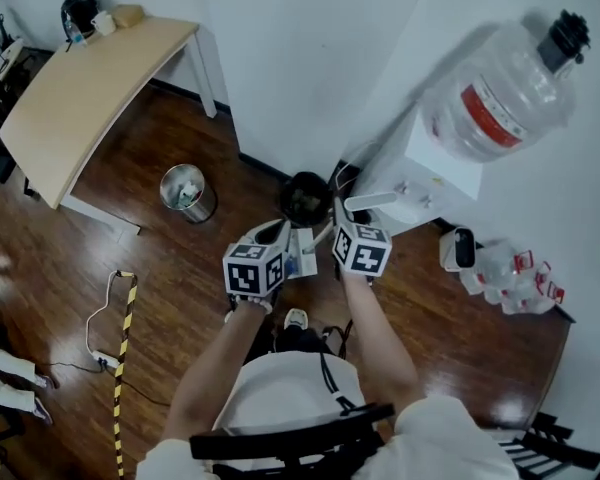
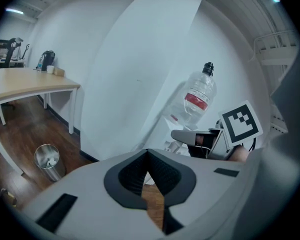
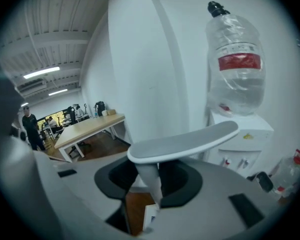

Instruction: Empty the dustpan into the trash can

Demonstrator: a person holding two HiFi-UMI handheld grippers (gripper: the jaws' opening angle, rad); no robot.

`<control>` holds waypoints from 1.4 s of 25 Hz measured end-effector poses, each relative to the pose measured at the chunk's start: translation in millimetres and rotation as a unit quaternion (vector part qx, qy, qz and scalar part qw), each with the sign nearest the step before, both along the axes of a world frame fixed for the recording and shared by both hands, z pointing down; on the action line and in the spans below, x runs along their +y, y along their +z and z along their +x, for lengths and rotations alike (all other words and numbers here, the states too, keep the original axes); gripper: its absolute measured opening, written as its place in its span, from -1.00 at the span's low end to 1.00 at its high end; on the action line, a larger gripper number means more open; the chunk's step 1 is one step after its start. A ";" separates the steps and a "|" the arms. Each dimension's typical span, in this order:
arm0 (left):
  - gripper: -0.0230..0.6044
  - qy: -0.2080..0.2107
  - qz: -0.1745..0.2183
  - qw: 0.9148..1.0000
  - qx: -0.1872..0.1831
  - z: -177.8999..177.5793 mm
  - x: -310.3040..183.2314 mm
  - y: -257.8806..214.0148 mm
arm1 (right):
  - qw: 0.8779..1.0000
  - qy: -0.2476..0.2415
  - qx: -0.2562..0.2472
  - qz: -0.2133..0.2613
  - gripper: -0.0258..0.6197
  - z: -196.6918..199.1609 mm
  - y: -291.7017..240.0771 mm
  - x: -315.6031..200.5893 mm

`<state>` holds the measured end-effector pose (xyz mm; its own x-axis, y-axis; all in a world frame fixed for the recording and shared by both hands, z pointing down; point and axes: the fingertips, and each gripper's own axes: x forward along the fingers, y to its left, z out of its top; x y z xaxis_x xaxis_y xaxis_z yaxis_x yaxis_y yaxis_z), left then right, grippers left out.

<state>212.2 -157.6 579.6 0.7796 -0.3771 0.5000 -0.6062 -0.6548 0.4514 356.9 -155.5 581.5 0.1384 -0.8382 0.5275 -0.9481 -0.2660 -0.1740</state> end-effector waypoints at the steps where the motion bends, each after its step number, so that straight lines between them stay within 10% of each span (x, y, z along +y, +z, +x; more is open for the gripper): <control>1: -0.96 -0.005 0.004 1.000 0.003 -8.8 -7.0 -6.2 | 1.000 -0.015 0.002 0.004 -0.50 -13.8 -9.5 -8.3; 23: -0.96 -0.100 0.073 0.991 0.047 -231.1 -140.9 -107.8 | 0.959 -0.269 0.034 0.076 -0.54 -296.6 -173.1 -189.2; 35: -0.96 -0.128 0.125 0.983 0.034 -300.9 -242.0 -180.0 | 0.940 -0.323 0.046 0.102 -0.56 -360.8 -228.7 -308.4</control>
<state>-88.7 -399.6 399.6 0.6715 -0.6701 0.3165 -0.7396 -0.5799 0.3416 -3.9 -463.9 352.7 -0.3971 -0.8452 0.3576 -0.9138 0.4004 -0.0685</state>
